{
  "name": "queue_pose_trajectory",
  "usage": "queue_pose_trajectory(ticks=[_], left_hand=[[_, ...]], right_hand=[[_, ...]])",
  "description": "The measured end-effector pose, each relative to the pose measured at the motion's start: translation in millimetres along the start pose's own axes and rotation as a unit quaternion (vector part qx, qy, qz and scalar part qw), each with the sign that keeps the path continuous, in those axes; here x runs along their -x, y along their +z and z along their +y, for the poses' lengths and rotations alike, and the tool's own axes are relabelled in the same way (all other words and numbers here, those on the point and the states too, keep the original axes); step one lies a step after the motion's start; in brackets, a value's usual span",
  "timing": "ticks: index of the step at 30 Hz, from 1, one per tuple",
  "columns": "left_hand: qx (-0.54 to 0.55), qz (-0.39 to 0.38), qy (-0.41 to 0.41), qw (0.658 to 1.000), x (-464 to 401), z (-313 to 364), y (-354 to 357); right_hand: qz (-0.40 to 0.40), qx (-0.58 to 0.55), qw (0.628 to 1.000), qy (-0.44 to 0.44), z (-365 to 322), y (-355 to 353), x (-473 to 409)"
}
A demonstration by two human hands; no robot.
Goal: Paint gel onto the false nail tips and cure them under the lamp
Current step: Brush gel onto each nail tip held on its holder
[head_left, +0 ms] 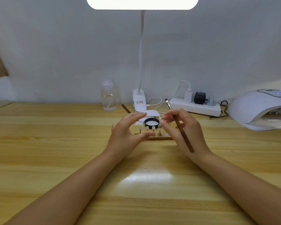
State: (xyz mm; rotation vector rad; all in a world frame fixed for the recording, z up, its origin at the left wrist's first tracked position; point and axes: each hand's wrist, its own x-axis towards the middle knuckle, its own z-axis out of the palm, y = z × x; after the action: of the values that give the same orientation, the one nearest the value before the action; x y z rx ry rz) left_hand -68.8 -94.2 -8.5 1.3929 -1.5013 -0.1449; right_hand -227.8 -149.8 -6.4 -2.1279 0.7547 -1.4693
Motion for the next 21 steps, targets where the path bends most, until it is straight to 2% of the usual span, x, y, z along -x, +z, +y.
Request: queue_pose_trajectory(ticks=[4,7,16,18,21], left_hand=[[-0.041,-0.042,-0.102,0.993,-3.5,-8.3,-3.2],[-0.084,-0.070,-0.138,0.984,-3.6,-13.7,-5.6],[-0.071,-0.090,-0.133,0.984,-3.2,-14.4,-8.3],[-0.053,-0.085,-0.119,0.988,-2.8,-13.8,-8.0],[-0.021,-0.083,-0.093,0.992,-2.4,-12.3,-7.6]], right_hand=[[-0.039,0.069,0.997,0.007,11.9,-14.7,-4.0],[-0.058,0.093,0.994,0.003,16.6,-17.9,-4.9],[-0.094,0.155,0.983,-0.007,23.6,-15.7,-3.1],[-0.061,0.154,0.986,-0.022,19.2,-15.4,-3.3],[-0.001,0.078,0.995,-0.064,7.9,-12.8,-1.0]])
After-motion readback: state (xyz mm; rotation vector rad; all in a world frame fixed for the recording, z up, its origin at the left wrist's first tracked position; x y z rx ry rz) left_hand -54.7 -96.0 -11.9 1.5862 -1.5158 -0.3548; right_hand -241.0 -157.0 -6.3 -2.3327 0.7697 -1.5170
